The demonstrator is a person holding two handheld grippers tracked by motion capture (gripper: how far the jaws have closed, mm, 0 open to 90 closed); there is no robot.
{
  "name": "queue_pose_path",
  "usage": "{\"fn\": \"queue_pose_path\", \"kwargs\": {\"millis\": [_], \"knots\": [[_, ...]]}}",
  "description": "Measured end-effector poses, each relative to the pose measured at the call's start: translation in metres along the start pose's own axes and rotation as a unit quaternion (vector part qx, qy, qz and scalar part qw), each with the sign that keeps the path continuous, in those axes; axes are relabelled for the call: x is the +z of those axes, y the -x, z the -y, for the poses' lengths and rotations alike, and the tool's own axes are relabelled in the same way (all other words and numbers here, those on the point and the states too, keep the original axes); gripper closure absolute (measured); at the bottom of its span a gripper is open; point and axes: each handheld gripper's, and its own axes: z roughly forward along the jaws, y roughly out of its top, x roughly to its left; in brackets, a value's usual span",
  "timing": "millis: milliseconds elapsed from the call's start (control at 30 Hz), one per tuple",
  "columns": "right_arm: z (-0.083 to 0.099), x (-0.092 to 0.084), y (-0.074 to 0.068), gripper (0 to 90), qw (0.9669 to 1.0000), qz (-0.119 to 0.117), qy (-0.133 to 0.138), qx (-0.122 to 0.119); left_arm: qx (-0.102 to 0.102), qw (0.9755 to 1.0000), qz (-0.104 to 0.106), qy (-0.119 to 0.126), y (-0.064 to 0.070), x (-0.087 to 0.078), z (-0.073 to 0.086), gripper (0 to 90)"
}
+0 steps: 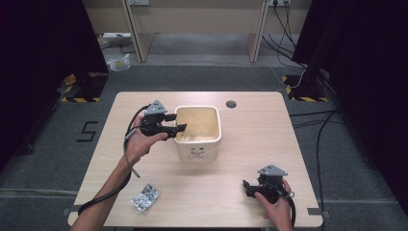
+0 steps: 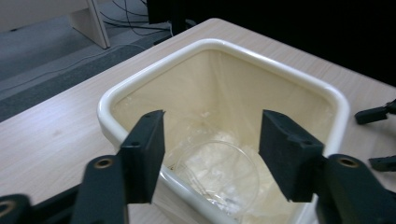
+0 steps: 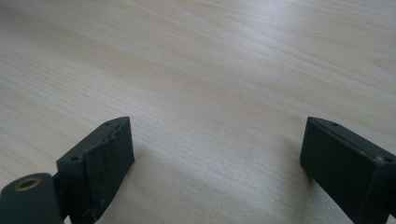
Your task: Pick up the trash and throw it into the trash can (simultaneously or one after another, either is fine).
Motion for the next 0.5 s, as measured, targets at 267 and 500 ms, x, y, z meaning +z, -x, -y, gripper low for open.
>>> {"fn": "queue_pose_path", "kwargs": {"millis": [267,500], "knots": [[0.000,0.000,0.000,10.1,1.0000,0.000,0.000,0.001,-0.005,0.9999,0.008,0.005,0.001,-0.018,-0.001,25.2],[0.000,0.000,0.000,10.1,1.0000,0.000,0.000,0.001,-0.001,0.9998,0.021,-0.002,0.004,-0.031,0.007,23.1]]}}
